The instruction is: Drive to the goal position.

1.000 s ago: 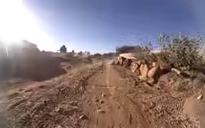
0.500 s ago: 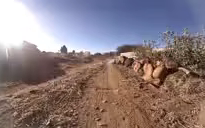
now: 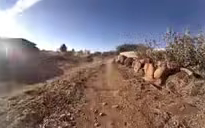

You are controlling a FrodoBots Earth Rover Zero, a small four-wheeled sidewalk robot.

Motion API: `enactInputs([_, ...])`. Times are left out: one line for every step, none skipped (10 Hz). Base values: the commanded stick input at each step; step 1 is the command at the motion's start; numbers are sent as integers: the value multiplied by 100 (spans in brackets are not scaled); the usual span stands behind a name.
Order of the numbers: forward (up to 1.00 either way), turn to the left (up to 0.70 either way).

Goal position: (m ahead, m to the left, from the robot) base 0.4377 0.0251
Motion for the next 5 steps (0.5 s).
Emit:
enactInputs([50, 0])
enactInputs([50, 0])
enactInputs([50, 0])
enactInputs([50, 0])
enactInputs([50, 0])
